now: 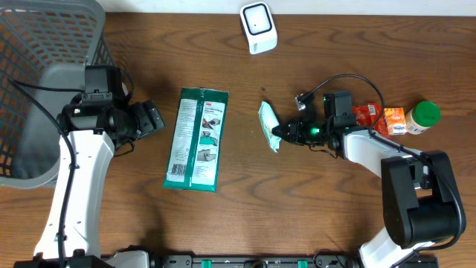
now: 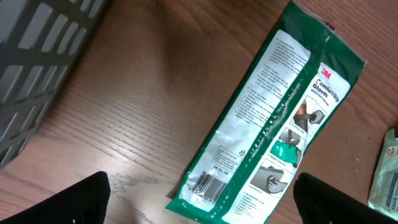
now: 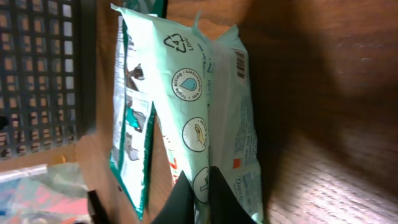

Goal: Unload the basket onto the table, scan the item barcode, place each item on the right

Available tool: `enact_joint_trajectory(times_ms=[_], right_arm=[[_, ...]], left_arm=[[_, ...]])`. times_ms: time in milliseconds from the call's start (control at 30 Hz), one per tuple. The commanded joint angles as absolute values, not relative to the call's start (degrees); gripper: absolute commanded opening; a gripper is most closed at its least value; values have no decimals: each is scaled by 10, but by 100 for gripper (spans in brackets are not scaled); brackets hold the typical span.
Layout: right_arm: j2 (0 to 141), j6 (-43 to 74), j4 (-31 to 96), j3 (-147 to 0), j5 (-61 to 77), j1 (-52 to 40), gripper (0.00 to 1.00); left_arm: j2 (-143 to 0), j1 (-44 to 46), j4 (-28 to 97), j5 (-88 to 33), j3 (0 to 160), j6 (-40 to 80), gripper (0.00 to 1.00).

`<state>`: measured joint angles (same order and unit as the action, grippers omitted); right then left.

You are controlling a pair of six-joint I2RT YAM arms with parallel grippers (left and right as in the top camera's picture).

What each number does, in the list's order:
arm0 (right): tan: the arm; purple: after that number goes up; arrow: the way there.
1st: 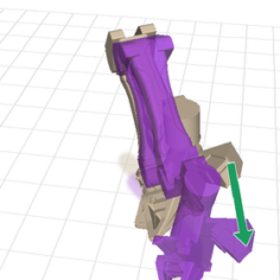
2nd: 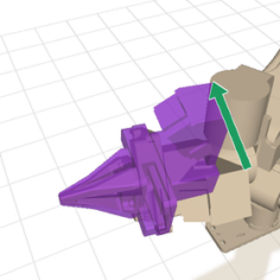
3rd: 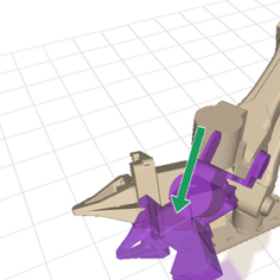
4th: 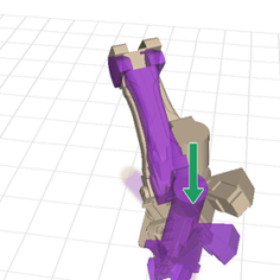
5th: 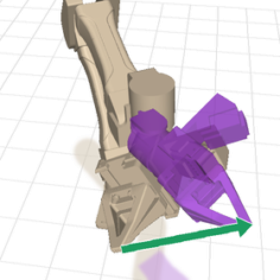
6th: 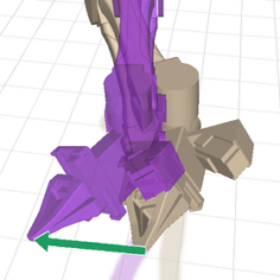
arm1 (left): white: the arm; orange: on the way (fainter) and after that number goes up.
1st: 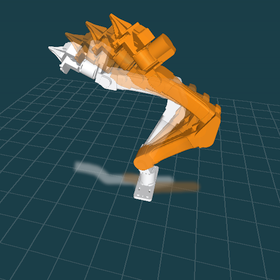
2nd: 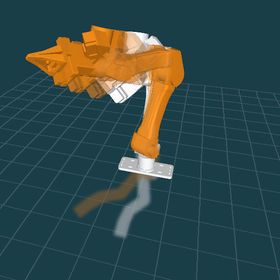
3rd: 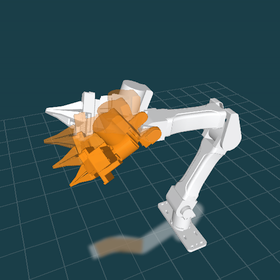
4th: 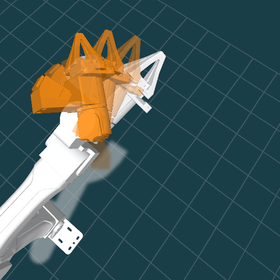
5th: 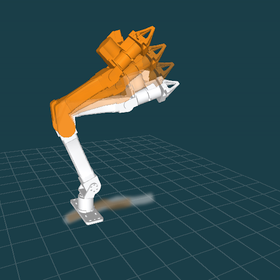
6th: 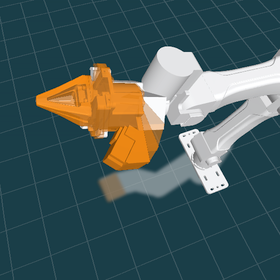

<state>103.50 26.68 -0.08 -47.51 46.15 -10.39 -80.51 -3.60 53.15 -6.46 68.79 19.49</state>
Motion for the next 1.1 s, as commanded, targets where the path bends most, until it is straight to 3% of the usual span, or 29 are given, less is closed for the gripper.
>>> enact_joint_trajectory(times_ms=[0,133,233,500,867,1067], right_arm=[[1039,258,2,-472,399,-99,13],[1038,256,0,-473,393,-92,35],[1038,256,0,-476,391,-78,41],[1037,223,39,-509,388,-60,44],[1037,162,348,-710,207,-102,46],[1043,212,334,-695,204,-133,48]], left_arm=[[-802,-37,533,-59,689,192,95],[-802,-37,533,-59,689,192,95],[-802,-37,533,-59,689,192,95],[-802,-37,533,-59,689,192,95],[-802,-37,533,-59,689,192,95],[-802,-37,533,-59,689,192,95]])
